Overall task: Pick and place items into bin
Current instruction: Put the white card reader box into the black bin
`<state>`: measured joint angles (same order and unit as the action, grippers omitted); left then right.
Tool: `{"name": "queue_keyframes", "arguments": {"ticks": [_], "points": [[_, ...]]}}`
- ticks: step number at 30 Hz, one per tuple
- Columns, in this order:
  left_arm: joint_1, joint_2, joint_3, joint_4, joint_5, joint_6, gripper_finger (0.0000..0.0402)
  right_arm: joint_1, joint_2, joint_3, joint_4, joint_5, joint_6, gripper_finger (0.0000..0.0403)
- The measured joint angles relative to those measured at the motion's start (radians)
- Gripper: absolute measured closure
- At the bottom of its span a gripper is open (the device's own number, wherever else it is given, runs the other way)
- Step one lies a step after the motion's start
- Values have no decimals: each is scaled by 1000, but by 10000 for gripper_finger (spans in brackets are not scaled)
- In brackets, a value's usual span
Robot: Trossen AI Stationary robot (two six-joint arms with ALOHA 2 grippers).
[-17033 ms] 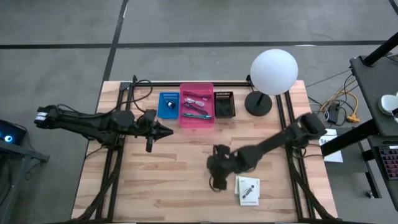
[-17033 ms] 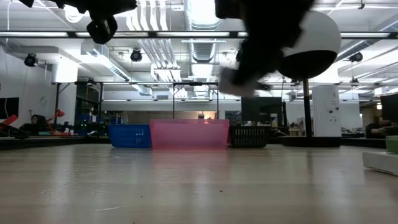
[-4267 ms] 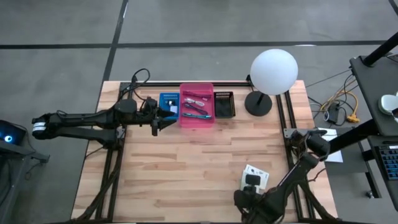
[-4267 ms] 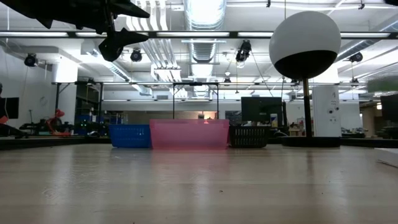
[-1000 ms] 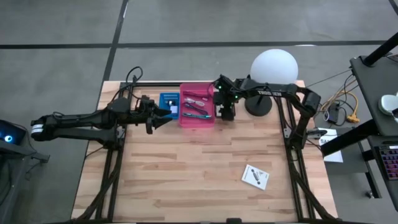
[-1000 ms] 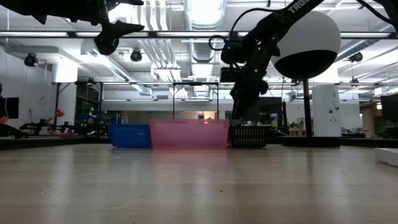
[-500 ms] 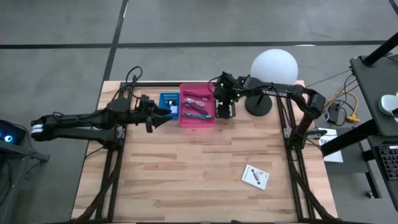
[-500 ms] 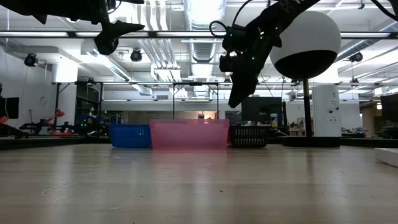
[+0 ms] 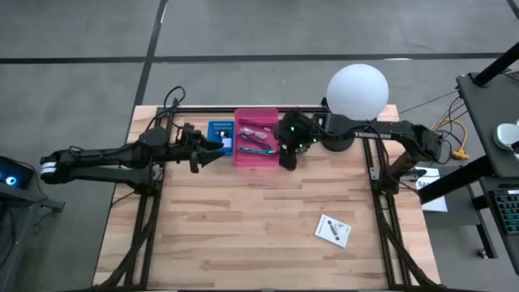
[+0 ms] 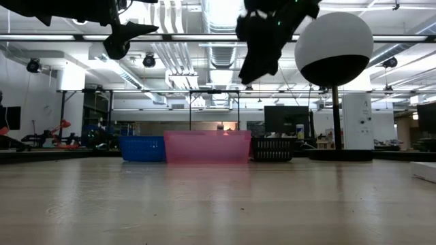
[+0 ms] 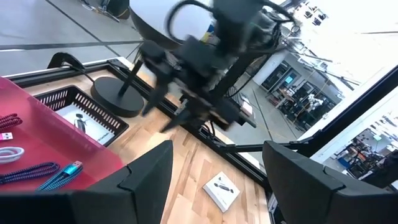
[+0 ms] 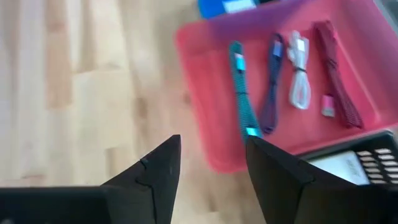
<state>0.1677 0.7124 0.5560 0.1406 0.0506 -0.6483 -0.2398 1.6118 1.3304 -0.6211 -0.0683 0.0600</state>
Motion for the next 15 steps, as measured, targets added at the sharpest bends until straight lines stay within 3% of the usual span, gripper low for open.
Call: {"name": "queue_keyframes", "arguments": {"ticks": [15], "points": [[0,1,0,0,9,10,169,329,-41,-5,-146,38,235,243]]}}
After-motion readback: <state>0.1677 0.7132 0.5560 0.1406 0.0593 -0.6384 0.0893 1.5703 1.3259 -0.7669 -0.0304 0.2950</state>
